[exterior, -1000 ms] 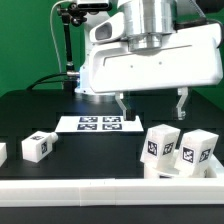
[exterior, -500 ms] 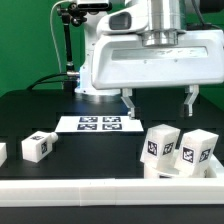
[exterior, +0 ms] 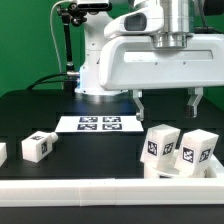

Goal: Assemble stool

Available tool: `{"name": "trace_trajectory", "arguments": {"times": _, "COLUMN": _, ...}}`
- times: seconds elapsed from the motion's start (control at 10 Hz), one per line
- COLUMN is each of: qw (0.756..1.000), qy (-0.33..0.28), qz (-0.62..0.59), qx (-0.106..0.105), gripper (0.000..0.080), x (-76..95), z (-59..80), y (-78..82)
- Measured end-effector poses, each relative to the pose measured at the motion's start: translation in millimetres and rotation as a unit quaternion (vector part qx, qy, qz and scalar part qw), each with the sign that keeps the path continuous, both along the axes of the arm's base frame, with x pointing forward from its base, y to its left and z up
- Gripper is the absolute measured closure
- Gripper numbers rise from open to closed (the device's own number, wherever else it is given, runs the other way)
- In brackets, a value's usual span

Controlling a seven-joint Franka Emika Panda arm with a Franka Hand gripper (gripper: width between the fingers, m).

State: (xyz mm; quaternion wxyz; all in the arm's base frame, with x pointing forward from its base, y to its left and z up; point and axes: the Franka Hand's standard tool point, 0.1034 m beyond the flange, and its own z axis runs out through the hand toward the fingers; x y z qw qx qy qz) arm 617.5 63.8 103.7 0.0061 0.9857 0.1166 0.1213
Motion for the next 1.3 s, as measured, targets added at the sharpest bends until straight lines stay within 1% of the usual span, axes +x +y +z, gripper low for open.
{"name": "trace_trajectory", "arguments": {"times": 0.1, "qw": 1.000, "qy": 0.002, "qz": -0.001, "qx": -0.001, "gripper": 0.0151, "x": -0.3, "z": -0.4, "y": -0.3}}
{"name": "trace_trajectory", "arguments": {"times": 0.3, "qw": 0.996, "qy": 0.091, "qz": -0.003, "qx": 0.003, "gripper": 0.0151, "x": -12.9, "z": -5.2, "y": 10.2}}
{"name": "trace_trajectory", "arguments": {"times": 0.4, "qw": 0.993, "qy": 0.115, "qz": 0.002, "qx": 0.002, "gripper": 0.0151, "x": -11.6, "z": -4.6, "y": 14.8}}
{"name": "trace_trajectory", "arguments": {"times": 0.6, "qw": 0.991, "qy": 0.136, "qz": 0.009, "qx": 0.003, "gripper": 0.0151, "x": -8.5, "z": -6.6, "y": 14.2}}
{"name": "trace_trajectory", "arguments": {"times": 0.8, "qw": 0.990, "qy": 0.138, "qz": 0.003, "qx": 0.001, "gripper": 0.0151, "x": -8.1, "z": -6.6, "y": 13.1}}
{"name": "trace_trajectory", "arguments": {"times": 0.9, "qw": 0.990, "qy": 0.137, "qz": 0.022, "qx": -0.001, "gripper": 0.0151, "x": -7.1, "z": -6.1, "y": 9.8}}
{"name": "trace_trajectory", "arguments": {"times": 1.0, "qw": 0.990, "qy": 0.135, "qz": 0.050, "qx": -0.003, "gripper": 0.0151, "x": -5.0, "z": -5.0, "y": 2.2}}
{"name": "trace_trajectory", "arguments": {"times": 1.1, "qw": 0.989, "qy": 0.134, "qz": 0.061, "qx": -0.004, "gripper": 0.0151, "x": -4.9, "z": -5.9, "y": -1.7}}
{"name": "trace_trajectory", "arguments": {"times": 1.3, "qw": 0.989, "qy": 0.127, "qz": 0.075, "qx": -0.009, "gripper": 0.0151, "x": -4.1, "z": -10.4, "y": -10.1}}
